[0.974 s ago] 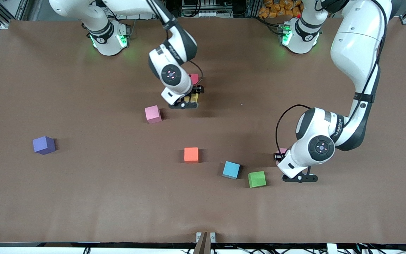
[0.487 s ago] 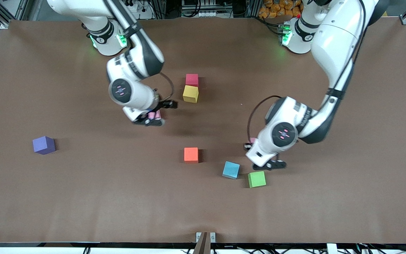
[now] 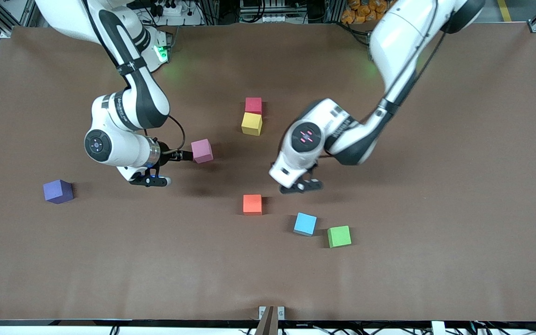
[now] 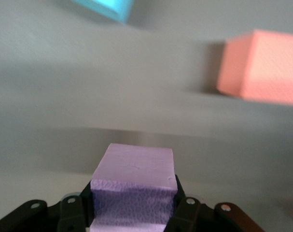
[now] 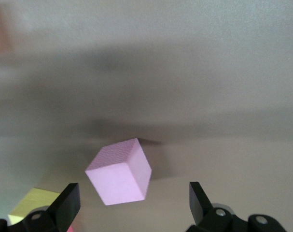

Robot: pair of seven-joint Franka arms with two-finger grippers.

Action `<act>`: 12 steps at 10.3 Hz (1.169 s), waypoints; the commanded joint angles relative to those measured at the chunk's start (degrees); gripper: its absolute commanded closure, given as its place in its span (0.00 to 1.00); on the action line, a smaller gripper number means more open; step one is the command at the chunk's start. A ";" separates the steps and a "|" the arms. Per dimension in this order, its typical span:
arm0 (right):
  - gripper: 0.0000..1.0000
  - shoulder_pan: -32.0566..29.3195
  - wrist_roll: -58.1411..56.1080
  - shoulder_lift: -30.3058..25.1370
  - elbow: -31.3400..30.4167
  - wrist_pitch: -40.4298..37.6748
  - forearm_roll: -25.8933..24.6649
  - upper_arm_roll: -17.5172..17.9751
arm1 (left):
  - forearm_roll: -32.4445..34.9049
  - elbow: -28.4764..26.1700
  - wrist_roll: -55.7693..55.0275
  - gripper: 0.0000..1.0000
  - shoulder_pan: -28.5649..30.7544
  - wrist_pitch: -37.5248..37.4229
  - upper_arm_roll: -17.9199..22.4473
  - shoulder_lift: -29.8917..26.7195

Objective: Arrange blocks into number 1
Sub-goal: 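Reach the right gripper to the other pink cube while the left gripper carries pink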

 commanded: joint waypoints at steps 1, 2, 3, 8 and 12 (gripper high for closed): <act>0.00 -1.14 -3.27 1.35 -0.77 0.47 -0.74 0.96 | -0.43 -0.04 -3.51 1.00 -6.10 4.59 1.19 1.78; 0.00 -1.14 -5.99 1.88 -0.77 0.65 -0.57 1.31 | -0.25 -0.04 -4.30 1.00 -9.00 9.15 2.67 3.19; 0.00 -1.14 -8.10 2.06 -0.86 0.65 -0.56 1.31 | -0.33 0.31 -4.31 1.00 -11.20 10.93 4.17 3.81; 0.00 -2.46 -14.89 1.71 -1.56 0.82 -0.21 1.40 | 0.02 2.69 -5.81 1.00 -15.44 10.95 4.62 6.80; 0.00 -0.09 -15.07 1.62 -1.74 1.26 3.92 1.31 | 0.10 2.51 -5.98 1.00 -16.76 5.69 4.53 6.19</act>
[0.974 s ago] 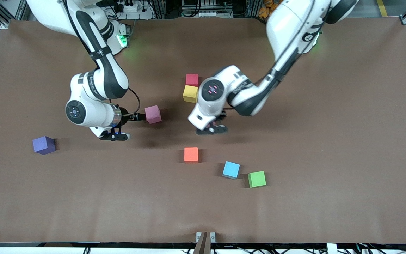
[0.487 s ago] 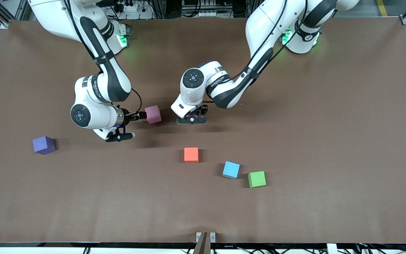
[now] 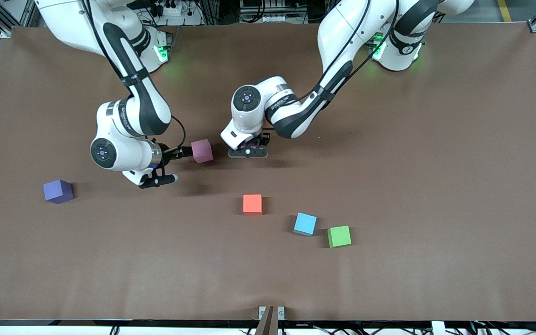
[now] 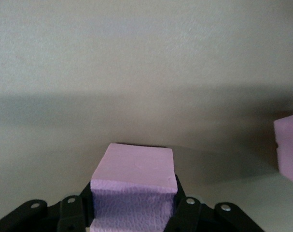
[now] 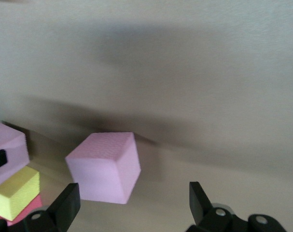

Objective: Arrange blocks into number 1
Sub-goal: 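Place the pink cube below yellow with the left gripper while the right gripper grasps pink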

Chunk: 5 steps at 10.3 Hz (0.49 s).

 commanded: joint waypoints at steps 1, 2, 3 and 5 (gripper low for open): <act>0.00 1.02 -0.96 -0.93 -1.22 1.01 1.64 0.23 | 0.02 0.99 -1.47 1.00 -1.62 -2.69 0.73 0.04; 0.00 1.20 -1.04 -0.93 -2.09 1.28 1.64 0.23 | -0.07 0.99 -1.47 1.00 -1.97 -3.31 0.73 0.12; 0.00 1.64 -1.05 -1.01 -2.62 1.71 1.64 0.32 | -0.25 0.99 -1.99 1.00 -2.06 -3.40 0.73 0.13; 0.00 1.82 -1.05 -0.93 -3.24 2.77 1.64 0.32 | -0.60 1.08 -3.65 1.00 -3.37 -3.40 0.73 0.30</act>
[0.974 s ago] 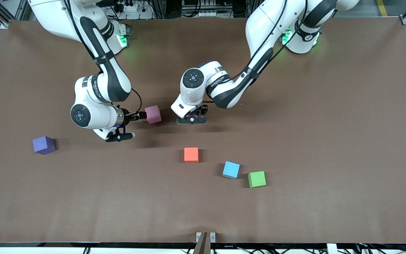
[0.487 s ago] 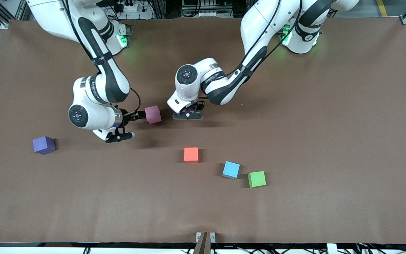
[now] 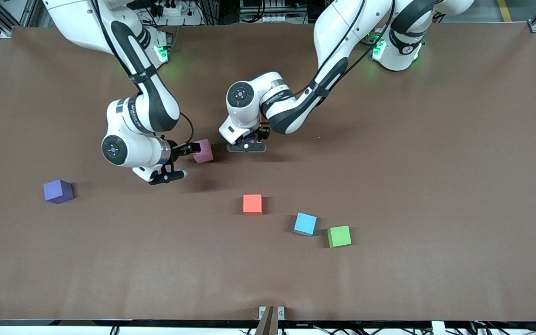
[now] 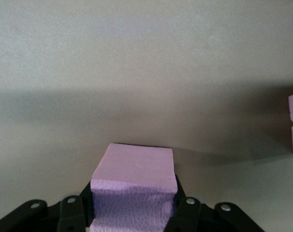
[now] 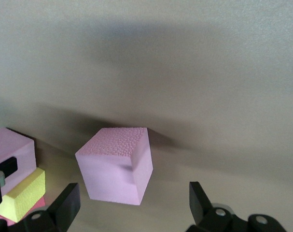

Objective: Arrange blocks into number 1
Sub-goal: 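Place the pink cube below yellow with the left gripper while the right gripper grasps pink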

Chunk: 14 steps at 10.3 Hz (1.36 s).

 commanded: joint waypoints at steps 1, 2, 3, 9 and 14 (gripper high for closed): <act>0.00 0.91 -0.96 -0.76 -1.60 1.49 1.35 0.00 | -0.60 0.98 -2.55 1.00 -1.71 -1.00 0.72 0.47; 0.00 1.18 -0.95 -0.67 -1.69 1.84 1.78 0.00 | -0.60 0.98 -2.64 1.00 -1.80 -1.00 0.72 0.56; 0.00 1.53 -1.04 -0.58 -2.04 1.93 2.92 0.00 | -0.60 0.89 -2.55 1.00 -1.89 -1.00 0.72 0.56; 0.00 2.06 -0.96 -0.58 -3.01 3.07 3.11 0.00 | 0.19 1.24 -2.47 0.00 -1.81 -1.18 5.89 -1.46; 0.00 5.84 -0.52 0.03 -3.01 5.53 3.81 -0.08 | -0.60 1.68 5.25 0.00 3.97 -1.00 15.58 -2.34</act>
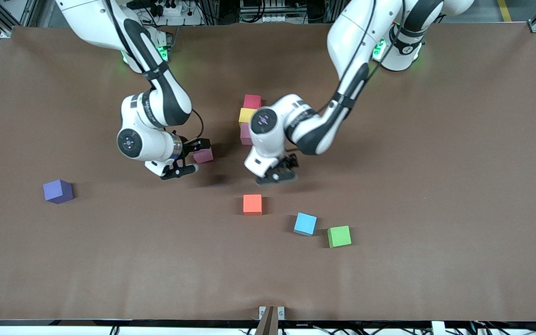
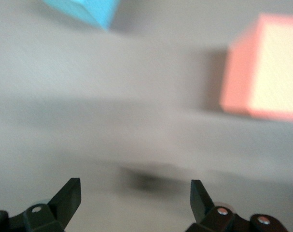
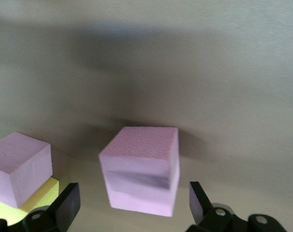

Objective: Arrange blocks into number 1
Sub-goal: 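Place the pink cube below yellow with the left gripper while the right gripper grasps pink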

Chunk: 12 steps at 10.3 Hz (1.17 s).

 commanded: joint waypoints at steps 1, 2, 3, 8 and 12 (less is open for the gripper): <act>0.00 1.21 -0.50 0.10 -0.79 1.45 1.40 -0.13 | -0.70 -0.28 4.25 0.00 4.95 -0.96 -0.40 -1.29; 0.00 1.65 -0.50 0.45 -0.79 1.98 1.40 -0.21 | -0.70 0.94 5.57 0.00 6.62 -0.78 -0.22 -1.20; 0.00 1.91 -0.50 0.88 -0.79 2.77 1.31 -0.21 | -0.61 1.47 6.89 0.00 8.29 -0.78 -0.14 -0.94; 0.00 3.23 -0.50 2.91 -1.31 5.84 1.22 -0.21 | -1.32 4.11 22.63 0.00 14.73 2.71 0.21 0.55; 0.24 3.15 -0.50 3.26 -1.84 6.73 0.78 -0.30 | -1.14 4.02 22.37 0.00 15.60 10.38 1.80 2.57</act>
